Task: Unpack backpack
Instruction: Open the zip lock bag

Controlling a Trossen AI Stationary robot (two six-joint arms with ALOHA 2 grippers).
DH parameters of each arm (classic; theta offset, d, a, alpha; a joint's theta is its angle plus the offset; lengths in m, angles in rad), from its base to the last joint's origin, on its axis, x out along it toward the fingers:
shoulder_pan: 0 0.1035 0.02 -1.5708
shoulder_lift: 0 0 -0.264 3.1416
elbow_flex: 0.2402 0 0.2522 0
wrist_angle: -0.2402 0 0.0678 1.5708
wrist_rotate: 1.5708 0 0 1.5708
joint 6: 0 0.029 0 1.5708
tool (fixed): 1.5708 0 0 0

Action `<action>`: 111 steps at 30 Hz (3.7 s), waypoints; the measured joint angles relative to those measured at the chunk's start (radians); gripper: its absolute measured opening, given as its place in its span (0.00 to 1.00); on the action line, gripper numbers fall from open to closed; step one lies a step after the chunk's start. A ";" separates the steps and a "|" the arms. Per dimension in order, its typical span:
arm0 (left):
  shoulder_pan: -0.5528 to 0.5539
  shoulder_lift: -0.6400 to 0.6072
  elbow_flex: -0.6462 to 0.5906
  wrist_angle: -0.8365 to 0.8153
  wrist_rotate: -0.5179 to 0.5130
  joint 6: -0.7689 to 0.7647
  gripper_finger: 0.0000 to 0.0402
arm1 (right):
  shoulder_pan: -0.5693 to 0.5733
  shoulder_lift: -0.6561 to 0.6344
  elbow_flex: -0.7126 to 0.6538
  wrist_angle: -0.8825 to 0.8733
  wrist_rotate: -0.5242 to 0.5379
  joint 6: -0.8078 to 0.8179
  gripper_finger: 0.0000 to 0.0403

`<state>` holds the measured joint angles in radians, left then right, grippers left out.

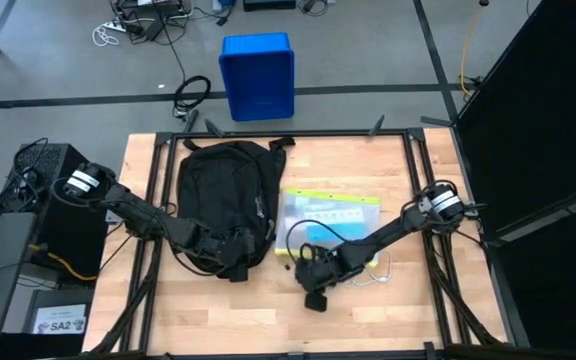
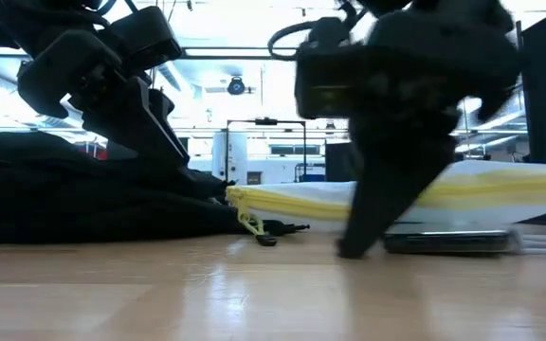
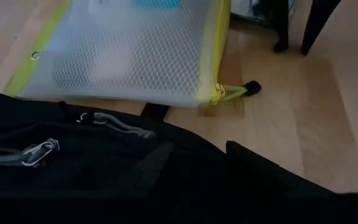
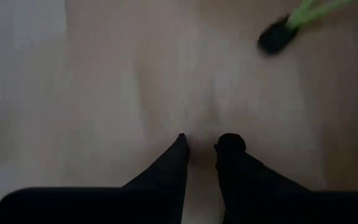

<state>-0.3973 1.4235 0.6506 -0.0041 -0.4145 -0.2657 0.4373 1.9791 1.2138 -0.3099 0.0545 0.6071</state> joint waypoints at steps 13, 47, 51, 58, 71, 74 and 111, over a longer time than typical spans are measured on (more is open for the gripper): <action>-0.001 0.000 0.000 0.050 0.000 0.089 0.32 | 0.097 -0.115 0.002 0.436 0.099 -0.264 0.15; -0.024 0.000 0.001 0.125 0.000 0.228 0.32 | -0.013 0.094 0.003 0.288 0.312 -0.123 0.66; -0.024 0.000 0.001 0.125 0.000 0.227 0.32 | -0.013 0.093 0.004 0.264 0.318 -0.102 0.65; -0.024 0.000 0.001 0.125 0.000 0.205 0.32 | -0.024 0.080 0.004 0.221 0.320 -0.094 0.58; -0.024 0.000 0.001 0.108 0.001 0.206 0.32 | -0.033 0.020 0.001 0.073 0.343 -0.032 0.53; -0.024 0.000 0.001 0.112 0.000 0.206 0.32 | -0.045 0.020 0.001 0.086 0.391 -0.041 0.55; 0.114 0.101 0.002 0.171 -0.051 0.109 0.32 | -0.124 0.020 0.002 0.127 0.414 -0.130 0.57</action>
<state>-0.2829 1.5242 0.6521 0.1669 -0.4653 -0.1567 0.3130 1.9991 1.2156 -0.1829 0.4686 0.4767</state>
